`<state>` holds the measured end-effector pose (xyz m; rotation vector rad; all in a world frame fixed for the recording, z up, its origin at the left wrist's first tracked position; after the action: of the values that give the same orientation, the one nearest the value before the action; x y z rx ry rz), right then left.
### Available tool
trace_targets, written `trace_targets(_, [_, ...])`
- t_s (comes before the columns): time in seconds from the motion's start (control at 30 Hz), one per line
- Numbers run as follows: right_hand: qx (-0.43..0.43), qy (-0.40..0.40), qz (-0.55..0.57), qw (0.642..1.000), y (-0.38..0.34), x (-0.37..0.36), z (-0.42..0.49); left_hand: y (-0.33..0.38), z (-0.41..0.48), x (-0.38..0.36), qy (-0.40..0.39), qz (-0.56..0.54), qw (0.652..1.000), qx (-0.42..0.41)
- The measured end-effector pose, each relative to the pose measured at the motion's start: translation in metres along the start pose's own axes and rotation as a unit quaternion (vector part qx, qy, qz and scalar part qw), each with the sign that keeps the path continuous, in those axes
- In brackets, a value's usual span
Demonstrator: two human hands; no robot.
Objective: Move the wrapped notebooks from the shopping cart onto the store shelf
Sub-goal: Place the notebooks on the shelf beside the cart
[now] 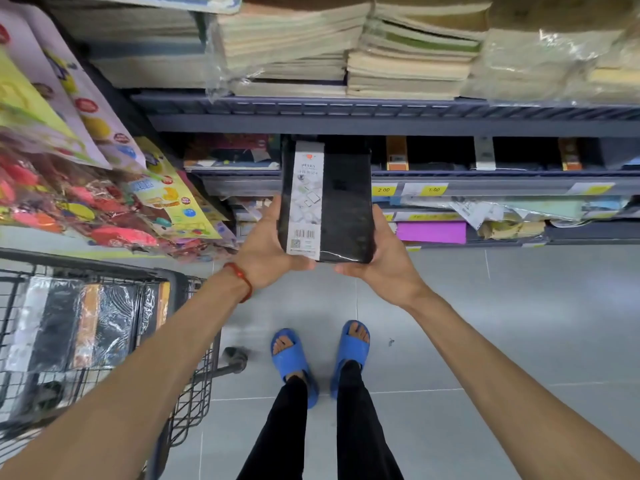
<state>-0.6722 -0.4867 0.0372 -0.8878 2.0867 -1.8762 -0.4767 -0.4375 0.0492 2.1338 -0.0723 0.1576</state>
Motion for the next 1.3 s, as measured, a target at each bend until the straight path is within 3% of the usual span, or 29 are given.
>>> trace_targets(0.23, [0.009, 0.060, -0.018, 0.998, 0.002, 0.001, 0.015, -0.017, 0.017, 0.006, 0.168, 0.142, 0.975, -0.042])
trace_targets(0.4, [0.005, 0.097, -0.031, 0.995, 0.012, -0.006, 0.027, -0.019, 0.029, 0.008, 0.127, 0.102, 0.985, -0.050])
trace_targets(0.8, [-0.025, 0.196, -0.040, 0.980, 0.026, -0.006, 0.078, -0.009, 0.081, 0.014, 0.219, -0.006, 0.975, -0.039])
trace_targets(1.1, [-0.016, 0.182, -0.186, 0.965, 0.022, -0.003, 0.107, -0.011, 0.114, 0.021, 0.256, 0.068, 0.964, -0.009])
trace_targets(1.3, [0.015, 0.207, -0.263, 0.942, 0.016, -0.011, 0.082, -0.003, 0.095, 0.016, 0.288, 0.146, 0.946, -0.033])
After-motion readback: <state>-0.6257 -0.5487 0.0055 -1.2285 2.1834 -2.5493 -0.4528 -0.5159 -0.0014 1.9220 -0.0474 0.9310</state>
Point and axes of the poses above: each hand's wrist, its own z-axis towards the middle knuckle, its own x-axis out of the back of the hand, y = z × x, the point moved 3 cm from there along z, towards the middle knuckle, and after that the axes turned 10 degrees about x, right-handed, at the moved point
